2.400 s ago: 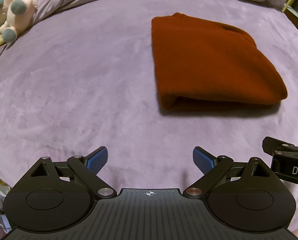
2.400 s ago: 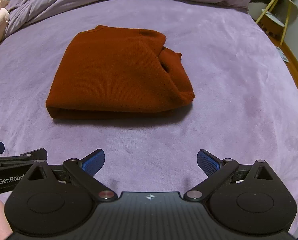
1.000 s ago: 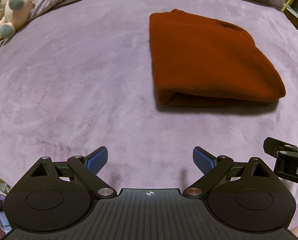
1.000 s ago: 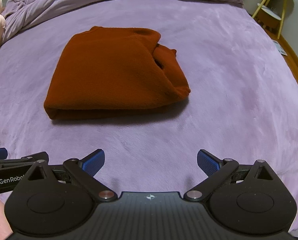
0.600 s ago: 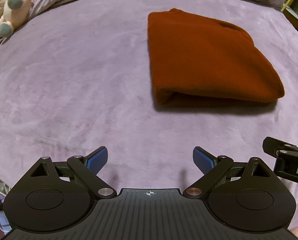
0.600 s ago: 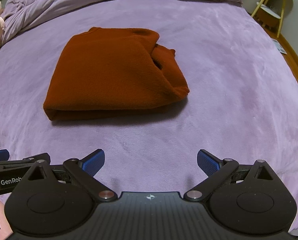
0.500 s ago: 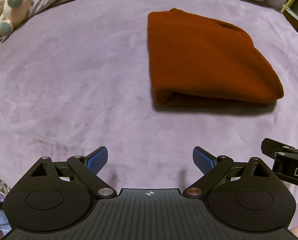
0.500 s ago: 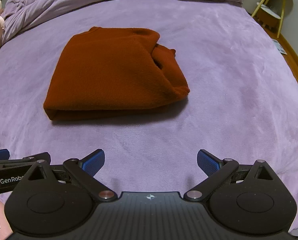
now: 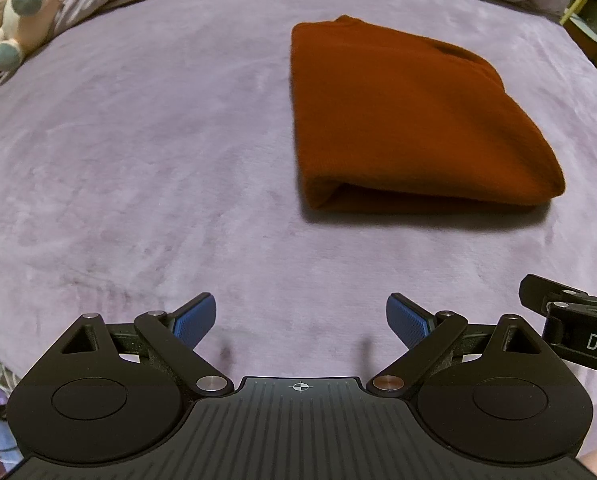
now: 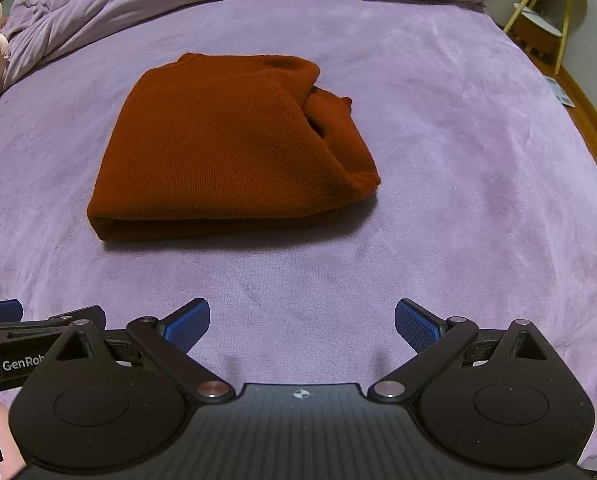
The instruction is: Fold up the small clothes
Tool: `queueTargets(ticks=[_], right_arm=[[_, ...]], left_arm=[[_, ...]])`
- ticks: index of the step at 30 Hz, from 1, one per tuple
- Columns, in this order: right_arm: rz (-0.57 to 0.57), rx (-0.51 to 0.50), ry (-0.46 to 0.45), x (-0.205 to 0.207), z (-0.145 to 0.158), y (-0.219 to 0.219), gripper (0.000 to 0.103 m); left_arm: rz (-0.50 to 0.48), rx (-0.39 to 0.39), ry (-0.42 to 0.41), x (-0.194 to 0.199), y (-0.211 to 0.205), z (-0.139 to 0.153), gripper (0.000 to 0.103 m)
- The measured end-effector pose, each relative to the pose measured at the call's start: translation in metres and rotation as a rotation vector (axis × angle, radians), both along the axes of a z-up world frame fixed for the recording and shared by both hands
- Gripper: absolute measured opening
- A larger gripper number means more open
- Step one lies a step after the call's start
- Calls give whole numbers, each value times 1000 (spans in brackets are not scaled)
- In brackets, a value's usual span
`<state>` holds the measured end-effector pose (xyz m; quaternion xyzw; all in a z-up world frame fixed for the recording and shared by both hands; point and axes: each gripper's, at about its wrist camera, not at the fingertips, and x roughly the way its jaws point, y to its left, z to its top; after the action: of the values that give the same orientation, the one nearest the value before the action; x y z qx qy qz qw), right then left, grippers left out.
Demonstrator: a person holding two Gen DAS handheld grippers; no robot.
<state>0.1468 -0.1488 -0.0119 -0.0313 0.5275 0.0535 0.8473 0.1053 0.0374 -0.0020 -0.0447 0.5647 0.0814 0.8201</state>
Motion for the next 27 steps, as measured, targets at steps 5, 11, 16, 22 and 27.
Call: queueTargets(ticks=[5, 11, 16, 22, 27], right_arm=[[3, 2, 3, 1, 0, -1, 99], [-3, 0, 3, 2, 0, -1, 99], [2, -6, 0, 1, 1, -2, 99], [-1, -12, -1, 2, 2, -1, 99], [2, -14, -5, 1, 4, 0, 99]], left_arm=[[-3, -14, -21, -1, 2, 2, 96], [-22, 0, -29, -2, -2, 5, 96], [-24, 1, -7, 0, -1, 3, 96], [-19, -10, 3, -2, 1, 2, 96], [-22, -10, 1, -3, 0, 3, 96]])
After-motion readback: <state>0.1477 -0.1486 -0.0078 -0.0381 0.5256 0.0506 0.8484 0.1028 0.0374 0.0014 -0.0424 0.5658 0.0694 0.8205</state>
